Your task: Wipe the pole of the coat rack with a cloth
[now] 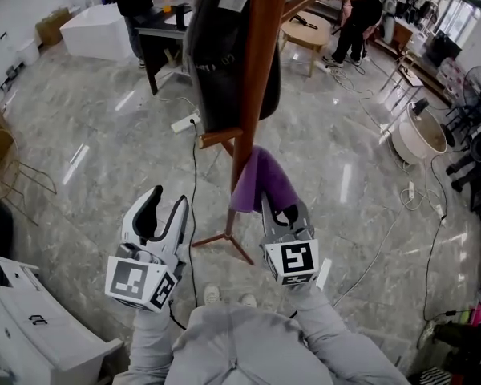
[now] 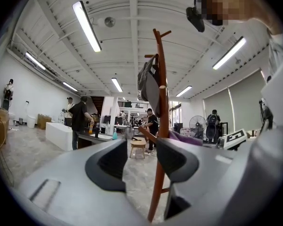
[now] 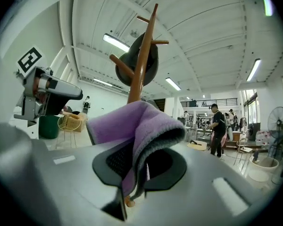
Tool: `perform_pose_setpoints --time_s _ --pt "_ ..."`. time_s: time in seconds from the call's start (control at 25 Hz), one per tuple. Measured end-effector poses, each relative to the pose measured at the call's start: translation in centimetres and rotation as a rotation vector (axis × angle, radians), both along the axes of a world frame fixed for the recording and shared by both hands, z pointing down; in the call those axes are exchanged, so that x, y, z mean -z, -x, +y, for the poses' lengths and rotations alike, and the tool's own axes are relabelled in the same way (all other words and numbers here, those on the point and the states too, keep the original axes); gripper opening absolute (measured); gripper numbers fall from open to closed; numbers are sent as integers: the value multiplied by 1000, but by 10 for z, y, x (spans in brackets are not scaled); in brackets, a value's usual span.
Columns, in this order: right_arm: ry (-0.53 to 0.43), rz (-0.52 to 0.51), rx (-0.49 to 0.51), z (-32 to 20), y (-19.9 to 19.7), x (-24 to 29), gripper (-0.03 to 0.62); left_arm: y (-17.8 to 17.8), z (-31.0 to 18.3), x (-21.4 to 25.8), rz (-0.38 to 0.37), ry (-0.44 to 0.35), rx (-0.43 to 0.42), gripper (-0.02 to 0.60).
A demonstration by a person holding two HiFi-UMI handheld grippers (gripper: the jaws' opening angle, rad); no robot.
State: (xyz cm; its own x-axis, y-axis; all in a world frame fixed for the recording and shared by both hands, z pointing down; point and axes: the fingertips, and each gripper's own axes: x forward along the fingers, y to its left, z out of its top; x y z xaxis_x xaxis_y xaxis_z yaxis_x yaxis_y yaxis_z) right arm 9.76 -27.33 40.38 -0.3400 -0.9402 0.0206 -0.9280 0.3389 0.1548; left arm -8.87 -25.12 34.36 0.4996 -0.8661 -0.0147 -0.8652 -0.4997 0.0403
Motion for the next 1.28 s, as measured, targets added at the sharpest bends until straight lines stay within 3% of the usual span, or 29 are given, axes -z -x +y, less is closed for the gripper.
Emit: perform_pose_setpoints --time_s 0.08,0.28,0.44,0.52,0.68,0.8,1.28 --pt "-54 41 -20 15 -12 20 49 -2 2 1 2 -4 -7 204" --pt "-285 266 -19 54 -14 82 49 -7 6 0 20 -7 -11 204" --pt "-460 440 37 72 14 114 49 -5 10 0 34 -13 -5 206" --pt "-502 507 83 70 33 113 49 2 12 0 41 -17 6 204" --pt "-454 629 167 41 60 79 49 20 18 -4 56 -15 37 204" --pt "-374 710 169 16 64 52 48 30 22 -7 61 -7 59 204" --pt "-34 853 266 -14 42 -61 48 44 23 -26 74 38 90 204"
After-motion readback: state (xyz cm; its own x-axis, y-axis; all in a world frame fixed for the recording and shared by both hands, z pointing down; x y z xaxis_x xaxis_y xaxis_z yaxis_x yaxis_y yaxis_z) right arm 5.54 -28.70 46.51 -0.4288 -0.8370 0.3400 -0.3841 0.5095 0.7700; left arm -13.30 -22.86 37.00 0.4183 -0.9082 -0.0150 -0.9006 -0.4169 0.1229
